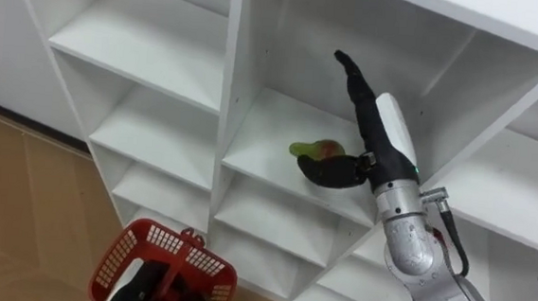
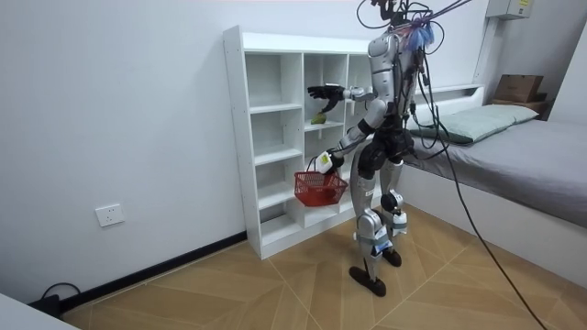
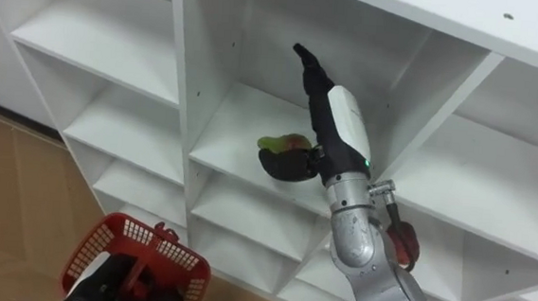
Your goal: Collect fruits from the closet
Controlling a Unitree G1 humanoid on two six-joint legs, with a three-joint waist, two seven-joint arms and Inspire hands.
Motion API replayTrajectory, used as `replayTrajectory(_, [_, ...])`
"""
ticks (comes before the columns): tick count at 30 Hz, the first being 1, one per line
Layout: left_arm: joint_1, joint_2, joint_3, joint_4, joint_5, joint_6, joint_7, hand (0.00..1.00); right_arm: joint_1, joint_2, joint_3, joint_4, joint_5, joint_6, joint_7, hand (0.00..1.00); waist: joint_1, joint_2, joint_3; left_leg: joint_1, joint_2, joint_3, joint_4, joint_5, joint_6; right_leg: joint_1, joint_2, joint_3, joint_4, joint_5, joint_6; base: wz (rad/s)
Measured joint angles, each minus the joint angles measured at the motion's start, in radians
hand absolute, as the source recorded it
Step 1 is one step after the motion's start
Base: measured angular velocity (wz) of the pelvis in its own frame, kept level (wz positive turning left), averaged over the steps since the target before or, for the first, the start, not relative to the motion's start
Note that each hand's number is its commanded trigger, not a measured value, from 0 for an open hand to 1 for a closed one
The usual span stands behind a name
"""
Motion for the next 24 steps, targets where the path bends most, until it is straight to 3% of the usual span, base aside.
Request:
replayTrajectory(10, [-0.001, -0.013, 0.000, 0.002, -0.003, 0.001, 0.001, 1.00, -0.001, 0.010, 0.000, 0.046, -0.008, 0.008, 0.000, 0.00, 0.024, 0.001, 0.0009, -0.005, 0.000, -0.010, 0.001, 0.000, 0.000, 0.000, 0.000, -0.003, 0.000, 0.000, 0.000, 0.02])
replayTrajectory(15, [-0.001, -0.013, 0.000, 0.021, -0.006, 0.001, 0.001, 1.00, -0.019, 0.042, 0.000, 0.118, -0.007, 0.022, 0.013, 0.00, 0.018, 0.002, 0.0014, -0.013, -0.001, -0.020, 0.005, 0.000, 0.000, -0.002, -0.002, -0.021, -0.001, 0.000, 0.000, 0.04])
replayTrajectory(24, [-0.001, -0.016, 0.000, 0.021, -0.007, 0.001, 0.001, 1.00, -0.039, 0.041, 0.000, 0.118, -0.001, 0.022, 0.039, 0.00, 0.019, 0.002, 0.0015, -0.017, -0.002, -0.025, 0.007, 0.000, 0.000, -0.002, -0.003, -0.029, -0.001, 0.000, 0.000, 0.01])
